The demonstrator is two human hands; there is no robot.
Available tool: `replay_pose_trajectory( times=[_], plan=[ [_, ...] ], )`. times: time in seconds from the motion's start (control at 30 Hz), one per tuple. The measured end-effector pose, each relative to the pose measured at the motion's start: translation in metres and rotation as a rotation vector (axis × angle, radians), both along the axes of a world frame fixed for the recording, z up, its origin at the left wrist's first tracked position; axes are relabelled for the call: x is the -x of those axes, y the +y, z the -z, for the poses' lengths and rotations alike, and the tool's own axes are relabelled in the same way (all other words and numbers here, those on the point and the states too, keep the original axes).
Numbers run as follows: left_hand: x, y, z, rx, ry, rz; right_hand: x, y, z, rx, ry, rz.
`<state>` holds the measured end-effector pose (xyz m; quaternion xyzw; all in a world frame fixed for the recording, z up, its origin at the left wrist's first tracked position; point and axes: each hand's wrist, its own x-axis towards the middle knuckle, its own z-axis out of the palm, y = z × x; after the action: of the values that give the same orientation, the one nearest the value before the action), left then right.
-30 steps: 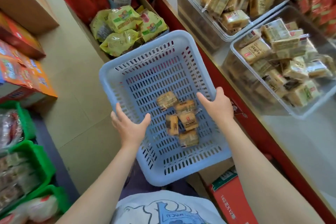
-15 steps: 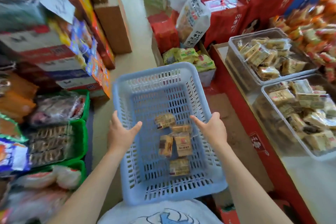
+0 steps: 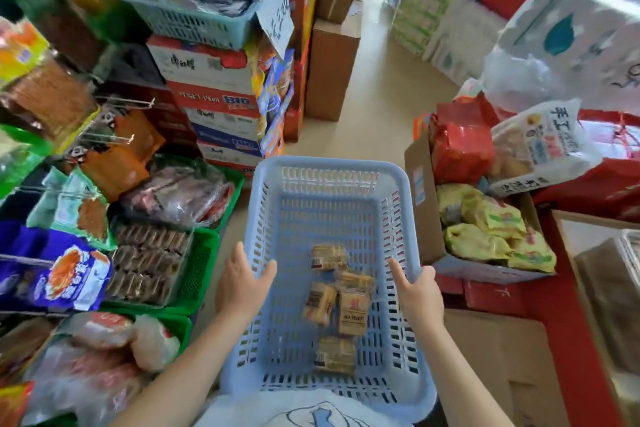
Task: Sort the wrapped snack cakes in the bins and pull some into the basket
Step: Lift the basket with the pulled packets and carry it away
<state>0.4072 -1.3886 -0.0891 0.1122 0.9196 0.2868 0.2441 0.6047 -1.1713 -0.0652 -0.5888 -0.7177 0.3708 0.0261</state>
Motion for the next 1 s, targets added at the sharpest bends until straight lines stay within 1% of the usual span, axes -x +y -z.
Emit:
replay_pose_trajectory(
  times=[0.07, 0.23, 0.33, 0.37, 0.43, 0.53, 0.63, 0.7, 0.8, 0.93, 1.0],
  plan=[
    [0.033, 0.021, -0.003, -0.015, 0.019, 0.009, 0.030, 0.016, -0.006, -0.026, 0.013, 0.029],
    [0.113, 0.100, -0.019, -0.063, 0.081, 0.077, 0.092, 0.076, -0.023, -0.087, 0.132, 0.150],
    [0.159, 0.162, -0.025, -0.093, 0.105, 0.128, 0.131, 0.130, -0.029, -0.120, 0.159, 0.182],
    [0.179, 0.194, -0.024, -0.106, 0.126, 0.149, 0.148, 0.159, -0.025, -0.138, 0.185, 0.202],
    [0.203, 0.228, -0.032, -0.122, 0.164, 0.144, 0.170, 0.190, -0.023, -0.150, 0.214, 0.210],
    [0.252, 0.299, -0.036, -0.115, 0.150, 0.154, 0.218, 0.266, -0.012, -0.145, 0.260, 0.216],
    [0.308, 0.366, -0.037, -0.080, 0.137, 0.133, 0.269, 0.341, 0.000, -0.071, 0.209, 0.203],
    [0.339, 0.409, -0.037, -0.058, 0.078, 0.133, 0.301, 0.387, 0.009, -0.006, 0.191, 0.184],
    [0.381, 0.471, -0.023, -0.042, 0.059, 0.140, 0.348, 0.448, 0.021, 0.023, 0.116, 0.157],
    [0.434, 0.536, 0.016, -0.045, 0.024, 0.105, 0.409, 0.518, 0.050, 0.060, 0.026, 0.151],
    [0.463, 0.566, 0.044, 0.017, 0.003, 0.086, 0.442, 0.547, 0.069, 0.078, -0.016, 0.141]
  ],
)
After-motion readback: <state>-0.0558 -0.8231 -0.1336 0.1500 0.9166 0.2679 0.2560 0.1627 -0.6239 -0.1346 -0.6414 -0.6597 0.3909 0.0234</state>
